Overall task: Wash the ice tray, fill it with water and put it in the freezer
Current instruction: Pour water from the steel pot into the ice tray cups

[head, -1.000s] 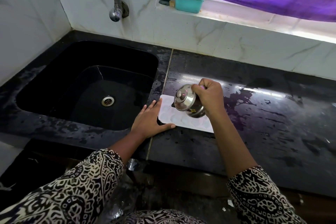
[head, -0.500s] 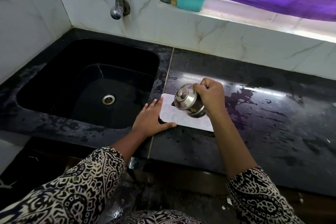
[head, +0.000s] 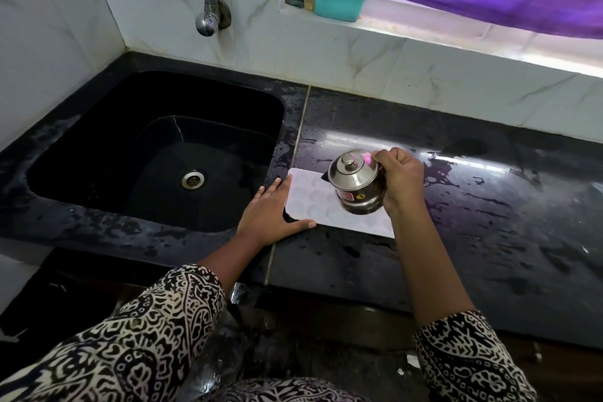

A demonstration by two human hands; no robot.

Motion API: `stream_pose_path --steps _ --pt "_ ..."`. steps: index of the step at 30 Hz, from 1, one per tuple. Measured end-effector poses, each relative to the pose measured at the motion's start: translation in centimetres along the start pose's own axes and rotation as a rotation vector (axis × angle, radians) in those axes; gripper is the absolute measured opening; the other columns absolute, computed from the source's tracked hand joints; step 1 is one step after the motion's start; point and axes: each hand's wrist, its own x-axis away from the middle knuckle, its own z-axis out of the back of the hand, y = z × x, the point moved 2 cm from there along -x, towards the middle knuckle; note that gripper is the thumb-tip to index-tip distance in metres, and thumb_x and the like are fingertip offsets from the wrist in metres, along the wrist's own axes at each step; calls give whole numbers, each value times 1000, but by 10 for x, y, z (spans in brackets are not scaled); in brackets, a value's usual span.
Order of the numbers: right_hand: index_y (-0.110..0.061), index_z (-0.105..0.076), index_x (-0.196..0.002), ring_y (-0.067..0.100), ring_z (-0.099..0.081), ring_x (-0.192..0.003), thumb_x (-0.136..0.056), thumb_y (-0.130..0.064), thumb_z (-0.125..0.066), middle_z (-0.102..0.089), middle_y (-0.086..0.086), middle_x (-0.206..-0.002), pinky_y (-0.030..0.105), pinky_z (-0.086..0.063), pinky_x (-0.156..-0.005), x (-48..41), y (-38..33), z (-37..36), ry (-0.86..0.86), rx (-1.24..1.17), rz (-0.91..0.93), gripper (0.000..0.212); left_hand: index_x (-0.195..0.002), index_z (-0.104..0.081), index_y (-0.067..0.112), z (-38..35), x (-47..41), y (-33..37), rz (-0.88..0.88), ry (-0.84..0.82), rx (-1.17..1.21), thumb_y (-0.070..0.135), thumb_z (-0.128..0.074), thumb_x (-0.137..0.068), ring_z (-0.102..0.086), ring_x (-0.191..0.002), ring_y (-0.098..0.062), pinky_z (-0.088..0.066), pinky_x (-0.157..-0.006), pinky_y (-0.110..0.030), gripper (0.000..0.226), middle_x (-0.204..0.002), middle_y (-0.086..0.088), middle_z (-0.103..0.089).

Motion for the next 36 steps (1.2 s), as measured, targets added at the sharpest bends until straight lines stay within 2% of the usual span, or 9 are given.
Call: stream_pose_path --steps 6,13,26,36 --pt "-18 -42 -50 17 -35 -56 -70 -9 -68 -38 5 -55 29 -34 -56 1 0 9 -4 244 105 34 -156 0 23 0 0 1 1 -1 0 95 -35 -60 -9 -150 -9 -5 -120 -32 125 -163 -1 -17" --pt "-20 -38 -46 4 -29 -43 -71 -9 -68 -33 -14 -43 22 -30 -50 6 -2 5 -25 417 219 41 -156 1 23 0 0 1 10 -4 6 95 -35 -59 -9 -150 -8 -4 -119 -31 126 -163 -2 -17" --pt "-19 -41 -50 13 -36 -52 -73 -11 -66 -37 -3 -50 27 -35 -55 5 -6 5 -13 481 254 35 -156 1 22 -1 -1 0 2 -3 0 96 -33 -59 -9 -150 -9 -5 -120 -33 126 -163 -1 -17" --pt "-20 -38 -48 10 -34 -49 -72 -10 -66 -35 -9 -46 26 -35 -55 4 -7 7 -12 473 264 38 -156 1 22 0 0 2 9 -9 -11 96 -31 -58 -9 -150 -10 -6 -121 -34 127 -163 -3 -17"
